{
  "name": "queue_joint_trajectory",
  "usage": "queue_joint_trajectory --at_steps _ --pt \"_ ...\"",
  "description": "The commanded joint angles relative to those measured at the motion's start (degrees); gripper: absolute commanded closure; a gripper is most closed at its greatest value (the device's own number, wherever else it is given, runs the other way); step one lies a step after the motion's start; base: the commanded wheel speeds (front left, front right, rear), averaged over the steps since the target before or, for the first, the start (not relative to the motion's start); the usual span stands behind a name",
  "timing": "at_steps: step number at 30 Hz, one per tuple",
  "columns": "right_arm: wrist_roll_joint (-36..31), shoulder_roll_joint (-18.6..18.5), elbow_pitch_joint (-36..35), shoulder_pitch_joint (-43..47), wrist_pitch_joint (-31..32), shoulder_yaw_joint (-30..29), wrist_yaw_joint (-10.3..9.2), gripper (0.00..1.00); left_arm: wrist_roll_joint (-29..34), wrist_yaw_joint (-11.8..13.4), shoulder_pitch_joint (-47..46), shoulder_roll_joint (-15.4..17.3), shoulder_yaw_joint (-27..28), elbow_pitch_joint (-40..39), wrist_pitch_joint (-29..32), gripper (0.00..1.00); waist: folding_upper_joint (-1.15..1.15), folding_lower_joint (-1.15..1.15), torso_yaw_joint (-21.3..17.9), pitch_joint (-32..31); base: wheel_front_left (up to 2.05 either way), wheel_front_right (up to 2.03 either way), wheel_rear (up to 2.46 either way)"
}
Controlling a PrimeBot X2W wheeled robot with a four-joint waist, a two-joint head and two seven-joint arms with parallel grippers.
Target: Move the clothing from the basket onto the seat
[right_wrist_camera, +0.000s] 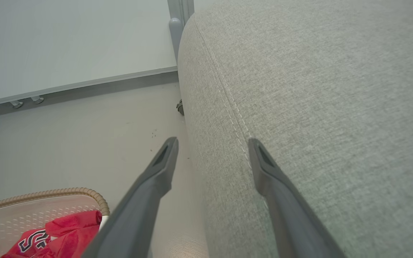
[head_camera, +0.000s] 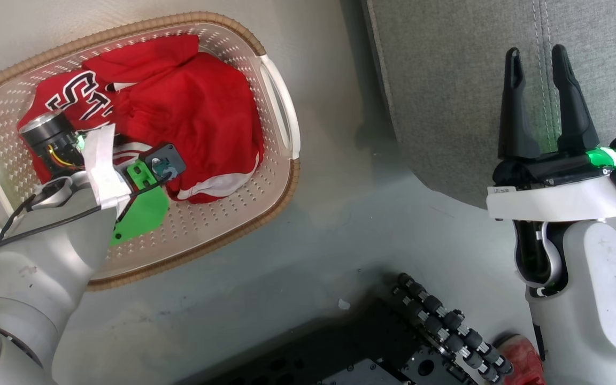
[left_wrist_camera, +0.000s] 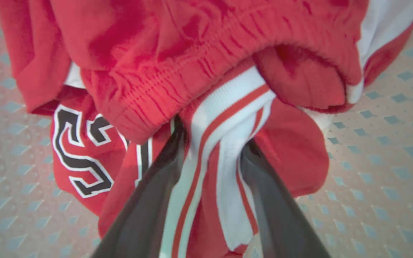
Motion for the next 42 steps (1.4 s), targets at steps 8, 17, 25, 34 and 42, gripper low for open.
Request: queue_joint_trajectory --at_steps 8,17,25,34,42 --pt "-0.9 -0.1 0.7 -0.9 -0.2 0.0 -0.02 0.0 -2.2 0.3 0.9 -1.2 0.5 -0.2 -2.4 1.0 0.0 0.0 1.7 -2.3 0.0 0.0 0.0" --pt "-3.9 -0.1 1.6 0.2 -0.2 -0.7 -0.02 0.0 -6.0 2.6 6.3 -5.5 2.6 -0.8 -9.7 1.0 0.0 0.0 6.2 -10.7 0.0 0.0 0.0" --pt "-6.5 -0.1 3.8 4.0 -0.2 0.5 -0.02 0.0 -12.7 4.6 14.1 -8.7 7.6 -2.9 -13.8 1.0 0.0 0.0 10.6 -22.0 0.0 0.0 0.0" --pt "-7.4 -0.1 7.4 10.9 -0.2 2.7 -0.02 0.0 -18.0 6.7 25.8 -7.8 14.4 -15.1 -14.1 1.0 0.0 0.0 14.2 -35.8 0.0 0.0 0.0" --pt "-7.9 -0.1 10.1 17.9 -0.2 4.9 -0.02 0.0 -19.5 7.4 35.1 -7.2 20.9 -26.5 -14.1 1.0 0.0 0.0 16.2 -46.9 0.0 0.0 0.0"
